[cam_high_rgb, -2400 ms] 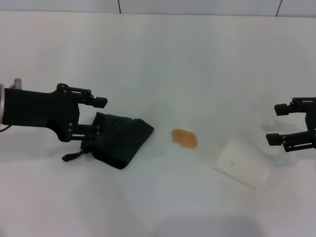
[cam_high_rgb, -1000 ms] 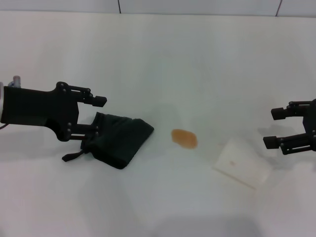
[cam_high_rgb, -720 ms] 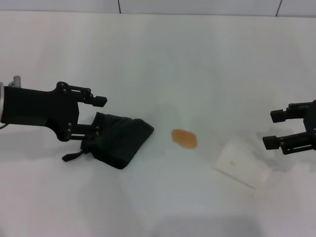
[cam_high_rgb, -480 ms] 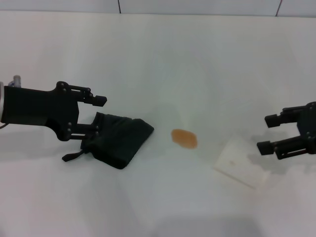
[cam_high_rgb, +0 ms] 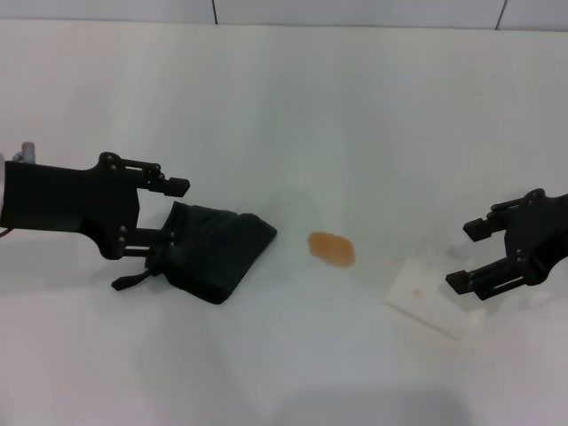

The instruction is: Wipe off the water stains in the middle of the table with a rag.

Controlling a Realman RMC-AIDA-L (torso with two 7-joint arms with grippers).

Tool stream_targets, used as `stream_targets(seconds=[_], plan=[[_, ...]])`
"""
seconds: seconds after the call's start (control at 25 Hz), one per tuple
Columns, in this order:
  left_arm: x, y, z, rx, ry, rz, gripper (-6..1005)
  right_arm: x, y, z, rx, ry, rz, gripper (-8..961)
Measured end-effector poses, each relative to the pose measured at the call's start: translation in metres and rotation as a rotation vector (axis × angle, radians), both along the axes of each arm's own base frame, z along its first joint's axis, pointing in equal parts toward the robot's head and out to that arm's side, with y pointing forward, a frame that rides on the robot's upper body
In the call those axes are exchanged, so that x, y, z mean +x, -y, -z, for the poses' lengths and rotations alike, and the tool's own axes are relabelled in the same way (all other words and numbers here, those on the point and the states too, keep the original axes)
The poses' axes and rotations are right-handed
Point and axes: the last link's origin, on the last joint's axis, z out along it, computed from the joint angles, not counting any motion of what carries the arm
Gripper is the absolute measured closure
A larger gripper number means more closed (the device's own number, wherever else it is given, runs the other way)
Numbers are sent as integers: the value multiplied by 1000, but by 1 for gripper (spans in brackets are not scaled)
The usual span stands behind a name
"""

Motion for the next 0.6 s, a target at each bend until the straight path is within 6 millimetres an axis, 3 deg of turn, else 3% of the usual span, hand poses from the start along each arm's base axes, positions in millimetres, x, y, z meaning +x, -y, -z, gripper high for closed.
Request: stream_targets(seconds=[0.24,0.6], plan=[[-5,3,0,3,-2,-9,374,-19,-1,-1,-6,101,-14,136],[-5,3,0,5,-2,-9,375,-31,2,4,-11,169,9,142]])
